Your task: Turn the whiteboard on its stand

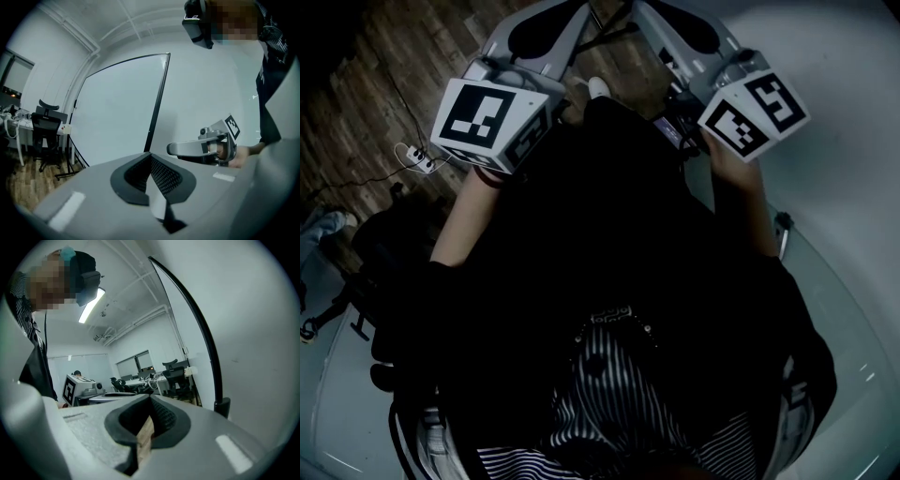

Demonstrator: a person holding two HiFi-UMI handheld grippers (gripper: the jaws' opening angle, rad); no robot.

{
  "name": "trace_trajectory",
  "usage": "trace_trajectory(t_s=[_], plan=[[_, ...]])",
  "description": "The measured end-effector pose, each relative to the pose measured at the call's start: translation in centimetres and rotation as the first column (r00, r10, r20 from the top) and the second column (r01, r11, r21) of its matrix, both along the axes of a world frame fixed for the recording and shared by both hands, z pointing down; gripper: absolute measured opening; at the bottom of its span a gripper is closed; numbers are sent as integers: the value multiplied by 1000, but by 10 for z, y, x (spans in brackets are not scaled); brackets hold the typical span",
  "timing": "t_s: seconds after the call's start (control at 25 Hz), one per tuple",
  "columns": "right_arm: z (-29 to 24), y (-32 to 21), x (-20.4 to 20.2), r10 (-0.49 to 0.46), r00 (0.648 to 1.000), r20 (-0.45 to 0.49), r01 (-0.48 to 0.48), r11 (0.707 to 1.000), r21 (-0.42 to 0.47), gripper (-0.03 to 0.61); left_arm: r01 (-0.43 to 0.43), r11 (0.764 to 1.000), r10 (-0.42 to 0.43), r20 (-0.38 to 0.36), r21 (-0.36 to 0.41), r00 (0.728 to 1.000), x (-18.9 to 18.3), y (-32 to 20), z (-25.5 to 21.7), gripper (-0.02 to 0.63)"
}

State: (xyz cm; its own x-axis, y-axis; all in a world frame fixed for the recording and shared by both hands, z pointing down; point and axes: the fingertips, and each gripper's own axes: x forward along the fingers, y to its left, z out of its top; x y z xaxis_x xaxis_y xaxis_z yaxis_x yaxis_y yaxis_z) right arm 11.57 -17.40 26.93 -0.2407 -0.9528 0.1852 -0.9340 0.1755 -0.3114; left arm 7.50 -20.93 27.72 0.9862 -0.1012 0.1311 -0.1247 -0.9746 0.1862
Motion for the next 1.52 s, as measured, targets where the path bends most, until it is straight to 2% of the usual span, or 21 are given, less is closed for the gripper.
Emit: trace_trajectory(t_s=[0.28,0.48,0.84,1.04,1.32,1.52], plan=[[-50,-31,11,-102,994,-39,102,995,15,2,69,997,-68,-37,23,997,14,-24,-48,3],[-59,-31,-15,-173,983,-55,175,984,27,2,134,991,-133,-50,21,990,-12,-20,-56,3],[-85,-35,-2,-236,970,-64,241,966,93,2,210,978,-208,-67,17,976,1,-21,-73,3],[-88,-27,18,-236,969,-65,243,962,125,2,229,973,-226,-72,40,971,19,-15,-74,3],[-91,-33,25,-222,970,-99,234,961,145,2,242,970,-240,-67,24,969,27,-21,-74,3],[-97,-38,42,-152,985,-83,164,973,165,2,240,970,-238,-55,31,970,27,-26,-76,3]])
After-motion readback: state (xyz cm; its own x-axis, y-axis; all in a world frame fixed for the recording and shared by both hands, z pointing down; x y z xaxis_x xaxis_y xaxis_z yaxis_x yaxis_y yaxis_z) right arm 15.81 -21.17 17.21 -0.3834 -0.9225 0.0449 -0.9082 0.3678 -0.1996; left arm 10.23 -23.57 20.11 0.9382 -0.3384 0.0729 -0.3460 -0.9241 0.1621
